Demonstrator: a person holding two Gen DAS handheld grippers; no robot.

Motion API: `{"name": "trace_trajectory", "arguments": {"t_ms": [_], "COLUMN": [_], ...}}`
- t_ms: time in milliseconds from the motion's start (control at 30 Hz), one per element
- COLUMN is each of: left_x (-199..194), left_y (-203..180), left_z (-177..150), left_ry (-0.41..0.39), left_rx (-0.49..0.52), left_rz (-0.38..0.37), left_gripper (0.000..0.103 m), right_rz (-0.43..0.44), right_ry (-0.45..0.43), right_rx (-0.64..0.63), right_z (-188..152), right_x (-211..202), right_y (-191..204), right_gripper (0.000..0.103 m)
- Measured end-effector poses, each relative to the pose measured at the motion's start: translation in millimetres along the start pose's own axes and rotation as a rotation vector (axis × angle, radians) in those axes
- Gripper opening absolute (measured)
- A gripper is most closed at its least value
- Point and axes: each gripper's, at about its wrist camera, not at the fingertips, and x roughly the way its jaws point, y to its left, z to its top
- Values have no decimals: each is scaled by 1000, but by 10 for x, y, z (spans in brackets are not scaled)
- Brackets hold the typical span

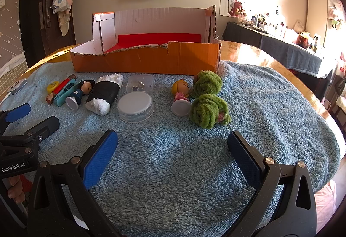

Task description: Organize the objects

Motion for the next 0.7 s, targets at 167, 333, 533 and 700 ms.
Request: {"name": "trace_trajectory", "arguments": {"t_ms": [167,333,533,700], "left_x": [-1,4,-104,-152], "left_y": [-1,18,88,160], "left_z": [0,11,112,307], "left_ry": [1,13,8,18], "left_rx": [2,5,-1,45], "left_rz": [0,-9,-22,-158], "left_gripper": [103,103,103,103], "right_rz": [0,6,26,47], "right_ry": [1,6,24,7], "right_rx": [0,-4,7,28], "right_z": [-1,-2,24,179], "right_x": [3,6,-1,-94], "right_y": [2,-7,-32,-113], "right_gripper": [103,103,103,103]}}
